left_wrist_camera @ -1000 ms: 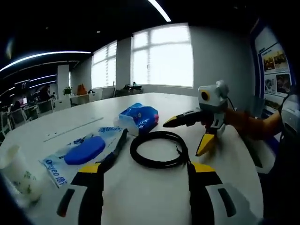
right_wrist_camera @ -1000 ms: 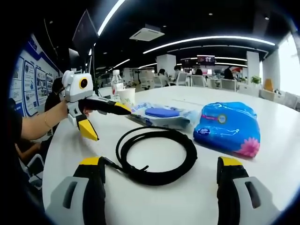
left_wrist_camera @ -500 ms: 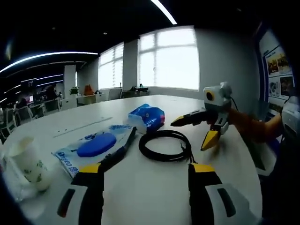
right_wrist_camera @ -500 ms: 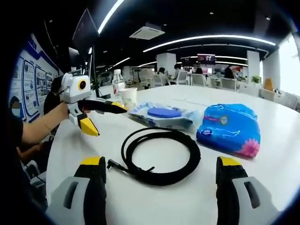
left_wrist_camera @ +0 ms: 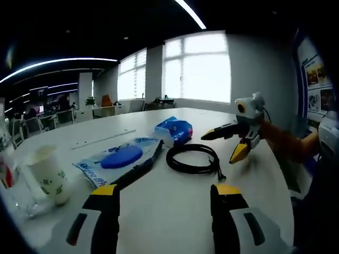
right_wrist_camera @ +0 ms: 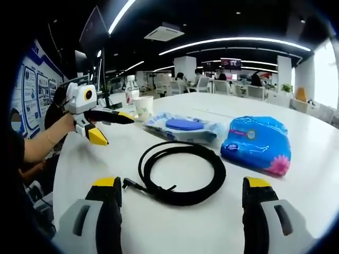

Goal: Arrange the tabletop items into an orderly group along one side of the table until the central work area is clear of visible clutter.

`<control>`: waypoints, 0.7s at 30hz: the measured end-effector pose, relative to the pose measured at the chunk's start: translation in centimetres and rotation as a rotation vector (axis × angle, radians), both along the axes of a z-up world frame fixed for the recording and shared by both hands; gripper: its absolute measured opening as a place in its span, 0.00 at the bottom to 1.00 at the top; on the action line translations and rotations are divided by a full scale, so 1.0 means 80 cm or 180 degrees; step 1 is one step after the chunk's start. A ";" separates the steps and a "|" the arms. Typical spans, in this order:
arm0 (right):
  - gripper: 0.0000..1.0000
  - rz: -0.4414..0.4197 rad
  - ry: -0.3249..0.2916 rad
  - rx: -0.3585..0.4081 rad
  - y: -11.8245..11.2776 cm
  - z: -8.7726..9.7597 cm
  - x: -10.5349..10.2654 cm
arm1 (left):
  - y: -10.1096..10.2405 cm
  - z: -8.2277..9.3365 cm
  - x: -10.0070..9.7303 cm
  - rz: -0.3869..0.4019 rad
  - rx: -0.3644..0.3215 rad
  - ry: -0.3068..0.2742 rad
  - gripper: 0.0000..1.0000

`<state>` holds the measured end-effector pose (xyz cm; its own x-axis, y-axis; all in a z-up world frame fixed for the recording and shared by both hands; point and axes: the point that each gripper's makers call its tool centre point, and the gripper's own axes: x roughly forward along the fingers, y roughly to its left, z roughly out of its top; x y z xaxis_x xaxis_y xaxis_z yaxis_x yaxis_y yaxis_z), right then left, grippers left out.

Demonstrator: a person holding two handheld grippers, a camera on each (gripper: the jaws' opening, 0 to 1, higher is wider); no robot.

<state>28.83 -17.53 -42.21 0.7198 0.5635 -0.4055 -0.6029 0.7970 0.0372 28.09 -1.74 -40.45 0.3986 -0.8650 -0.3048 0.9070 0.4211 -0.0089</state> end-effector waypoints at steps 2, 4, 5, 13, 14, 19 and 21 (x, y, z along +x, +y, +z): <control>0.91 -0.0003 -0.0007 0.0013 0.000 0.002 -0.003 | 0.003 0.001 -0.002 0.0004 -0.0007 -0.0004 0.69; 0.91 -0.0012 -0.0022 -0.0003 -0.002 0.003 -0.006 | 0.010 0.001 -0.003 0.0021 -0.0006 -0.0024 0.69; 0.91 -0.0007 -0.0035 -0.0019 -0.003 0.003 -0.008 | 0.014 0.000 -0.004 0.0030 0.0001 -0.0029 0.69; 0.90 -0.0050 -0.0065 -0.0026 -0.010 0.003 -0.023 | 0.039 -0.004 -0.014 0.0093 -0.0001 -0.0030 0.69; 0.90 -0.0065 -0.0068 -0.0016 -0.011 0.003 -0.024 | 0.042 -0.004 -0.015 0.0106 -0.0002 -0.0027 0.69; 0.90 -0.0112 -0.0053 0.0021 -0.015 0.003 -0.030 | 0.050 -0.009 -0.017 0.0139 0.0009 -0.0005 0.69; 0.90 -0.0113 -0.0054 0.0023 -0.016 0.003 -0.030 | 0.051 -0.010 -0.022 0.0132 0.0006 -0.0007 0.69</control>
